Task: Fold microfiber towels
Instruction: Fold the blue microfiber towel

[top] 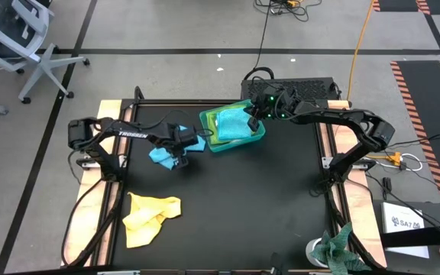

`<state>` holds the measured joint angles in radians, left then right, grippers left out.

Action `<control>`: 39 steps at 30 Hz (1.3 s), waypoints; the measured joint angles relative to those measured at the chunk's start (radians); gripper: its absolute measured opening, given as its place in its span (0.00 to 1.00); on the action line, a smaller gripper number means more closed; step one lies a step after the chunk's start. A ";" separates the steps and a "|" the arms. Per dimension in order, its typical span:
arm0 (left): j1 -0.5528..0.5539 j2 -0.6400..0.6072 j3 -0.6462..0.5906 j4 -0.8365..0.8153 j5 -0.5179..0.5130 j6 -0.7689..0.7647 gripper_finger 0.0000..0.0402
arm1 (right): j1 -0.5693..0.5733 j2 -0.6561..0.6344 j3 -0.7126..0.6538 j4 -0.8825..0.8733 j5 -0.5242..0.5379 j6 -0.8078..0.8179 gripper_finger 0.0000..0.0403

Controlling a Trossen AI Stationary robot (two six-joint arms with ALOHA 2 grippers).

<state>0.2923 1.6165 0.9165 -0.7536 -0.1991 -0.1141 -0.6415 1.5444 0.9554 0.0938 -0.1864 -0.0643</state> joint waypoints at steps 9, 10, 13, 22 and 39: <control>0.023 0.000 0.000 0.000 -0.015 -0.001 0.04 | 0.000 0.000 0.000 0.000 0.001 0.000 0.00; 0.023 0.000 0.000 0.000 -0.014 -0.001 0.03 | 0.000 0.000 0.000 0.000 0.001 0.000 0.00; 0.030 0.000 0.004 -0.002 0.045 -0.054 0.01 | 0.000 0.000 0.000 0.000 0.001 0.000 0.00; 0.025 -0.023 0.231 -0.147 0.070 -0.182 0.00 | 0.000 0.000 0.000 0.000 0.000 0.000 0.00; 0.005 -0.045 0.555 -0.291 -0.012 -0.204 0.00 | 0.000 0.000 0.000 -0.008 -0.005 -0.001 0.00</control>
<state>0.2977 1.5714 1.4719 -1.0450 -0.2115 -0.3185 -0.6415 1.5444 0.9554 0.0857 -0.1912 -0.0655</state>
